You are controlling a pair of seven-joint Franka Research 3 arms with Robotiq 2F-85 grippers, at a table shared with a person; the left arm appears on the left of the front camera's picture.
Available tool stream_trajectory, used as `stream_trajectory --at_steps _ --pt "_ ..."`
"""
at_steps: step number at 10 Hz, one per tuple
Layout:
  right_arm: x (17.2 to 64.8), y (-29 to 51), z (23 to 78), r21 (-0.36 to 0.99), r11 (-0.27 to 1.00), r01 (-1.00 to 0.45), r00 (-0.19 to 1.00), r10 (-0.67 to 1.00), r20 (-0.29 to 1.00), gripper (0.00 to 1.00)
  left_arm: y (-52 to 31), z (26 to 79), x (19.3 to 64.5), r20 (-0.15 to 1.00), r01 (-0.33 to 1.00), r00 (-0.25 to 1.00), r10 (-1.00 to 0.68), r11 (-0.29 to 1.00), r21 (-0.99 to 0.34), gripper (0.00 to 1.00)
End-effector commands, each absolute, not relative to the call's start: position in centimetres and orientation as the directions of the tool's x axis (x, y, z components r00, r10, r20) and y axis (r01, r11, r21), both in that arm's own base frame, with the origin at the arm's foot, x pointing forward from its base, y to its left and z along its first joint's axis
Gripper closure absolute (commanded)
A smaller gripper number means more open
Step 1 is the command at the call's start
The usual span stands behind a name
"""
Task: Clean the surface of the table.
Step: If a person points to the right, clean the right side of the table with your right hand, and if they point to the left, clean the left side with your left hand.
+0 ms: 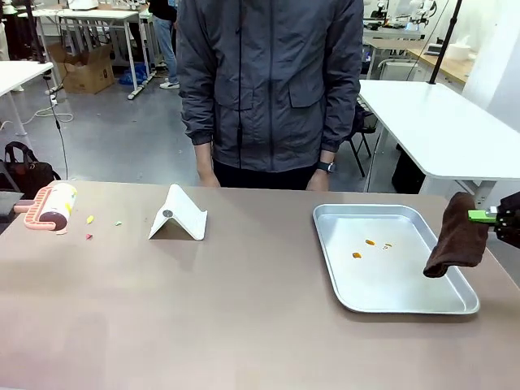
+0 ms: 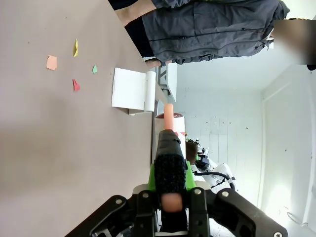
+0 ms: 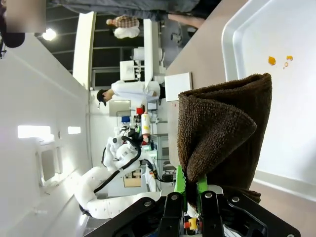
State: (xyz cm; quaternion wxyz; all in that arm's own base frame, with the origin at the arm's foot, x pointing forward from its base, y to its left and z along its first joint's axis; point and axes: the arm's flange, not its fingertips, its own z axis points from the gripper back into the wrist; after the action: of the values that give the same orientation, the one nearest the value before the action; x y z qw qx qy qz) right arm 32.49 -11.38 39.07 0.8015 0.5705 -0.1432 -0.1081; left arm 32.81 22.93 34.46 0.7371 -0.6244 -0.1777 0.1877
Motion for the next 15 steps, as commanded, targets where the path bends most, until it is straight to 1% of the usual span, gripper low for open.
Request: stream_trajectory --at_steps 1,15 --pt "32.34 -11.44 39.79 0.952 0.306 0.024 0.933 -0.349 0.089 1.00 23.06 34.89 32.32 0.032 -0.043 0.871 0.491 0.141 -0.989 1.00" --pt "32.34 -11.44 39.79 0.952 0.306 0.024 0.933 -0.349 0.089 1.00 23.06 34.89 32.32 0.032 -0.043 0.871 0.491 0.141 -0.989 1.00"
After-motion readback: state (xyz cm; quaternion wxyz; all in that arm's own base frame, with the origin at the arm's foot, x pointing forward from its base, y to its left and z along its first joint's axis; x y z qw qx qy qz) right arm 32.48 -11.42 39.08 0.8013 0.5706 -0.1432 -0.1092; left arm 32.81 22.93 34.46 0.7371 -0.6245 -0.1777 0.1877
